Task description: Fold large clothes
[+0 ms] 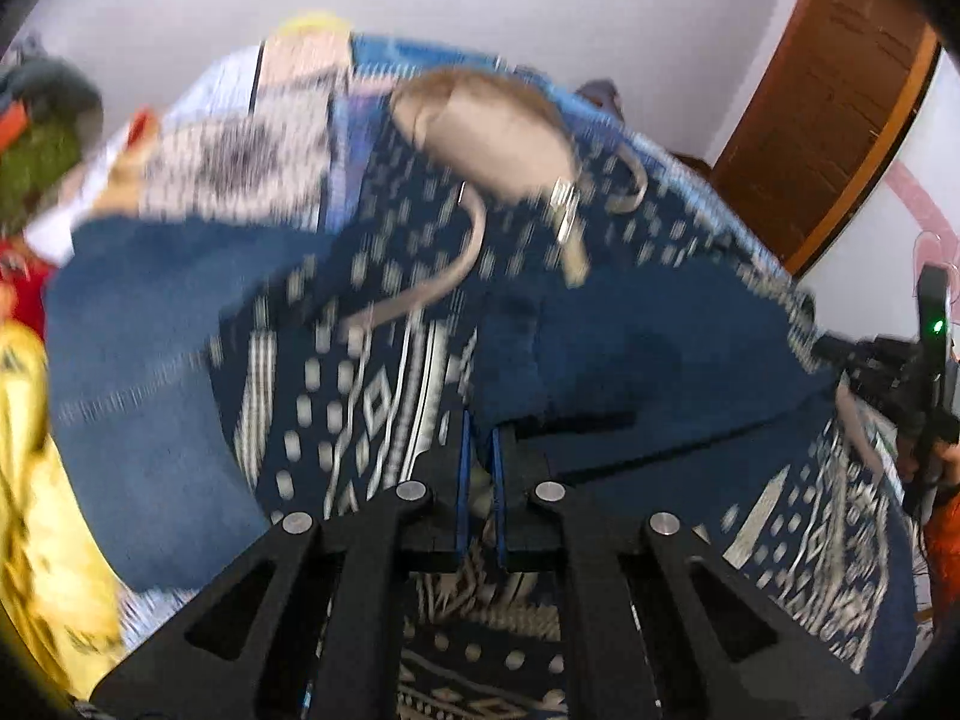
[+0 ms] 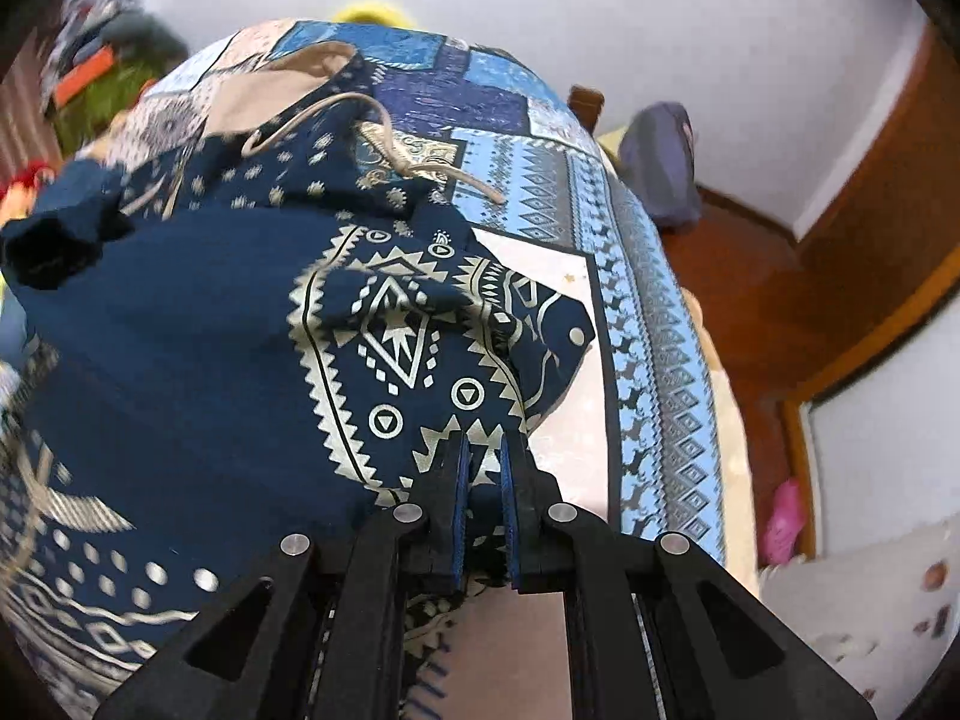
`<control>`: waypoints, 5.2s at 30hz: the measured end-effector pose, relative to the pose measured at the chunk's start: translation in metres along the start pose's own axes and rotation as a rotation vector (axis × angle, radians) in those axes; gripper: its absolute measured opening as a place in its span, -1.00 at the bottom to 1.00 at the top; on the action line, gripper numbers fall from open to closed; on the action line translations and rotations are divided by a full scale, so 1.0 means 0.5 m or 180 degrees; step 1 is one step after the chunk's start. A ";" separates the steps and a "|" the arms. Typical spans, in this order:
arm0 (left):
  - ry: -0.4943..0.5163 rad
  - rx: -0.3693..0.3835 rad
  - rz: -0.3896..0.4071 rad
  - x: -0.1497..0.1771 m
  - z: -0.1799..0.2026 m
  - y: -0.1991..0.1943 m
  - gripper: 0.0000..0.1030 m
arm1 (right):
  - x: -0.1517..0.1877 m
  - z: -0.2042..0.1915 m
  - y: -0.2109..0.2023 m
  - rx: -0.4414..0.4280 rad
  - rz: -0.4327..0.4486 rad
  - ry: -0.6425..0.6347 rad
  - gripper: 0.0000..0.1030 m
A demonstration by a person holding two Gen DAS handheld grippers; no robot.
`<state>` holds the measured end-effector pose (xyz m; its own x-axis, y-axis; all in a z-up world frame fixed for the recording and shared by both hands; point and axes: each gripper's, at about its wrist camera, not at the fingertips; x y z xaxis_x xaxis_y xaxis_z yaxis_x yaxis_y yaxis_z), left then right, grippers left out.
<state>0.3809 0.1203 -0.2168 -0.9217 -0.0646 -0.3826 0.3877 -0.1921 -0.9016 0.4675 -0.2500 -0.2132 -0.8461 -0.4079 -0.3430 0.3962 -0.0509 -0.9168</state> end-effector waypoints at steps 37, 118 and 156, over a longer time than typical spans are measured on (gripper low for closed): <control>0.0034 -0.0491 0.0406 -0.026 0.027 -0.066 -0.80 | 0.083 0.040 -0.153 -0.0341 0.0256 0.0390 0.59; 0.0112 -0.0623 0.0223 -0.243 -0.049 -0.053 0.37 | -0.311 -0.033 -0.132 -0.1046 0.0383 0.0355 0.70; 0.0250 -0.0199 0.0327 -0.324 0.021 -0.038 -0.79 | -0.442 -0.131 -0.024 -0.1151 0.0328 0.0284 -0.84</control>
<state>0.5230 0.1242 -0.1358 -0.8740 -0.0034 -0.4860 0.4824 -0.1269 -0.8667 0.6266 -0.0992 -0.1399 -0.8425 -0.3123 -0.4389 0.3429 0.3175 -0.8841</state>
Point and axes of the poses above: each gripper's, at about its wrist camera, not at the fingertips, and y roughly the way its jaws point, z to its right, x to its underside, and after that the axes turned 9 degrees about -z, right-handed
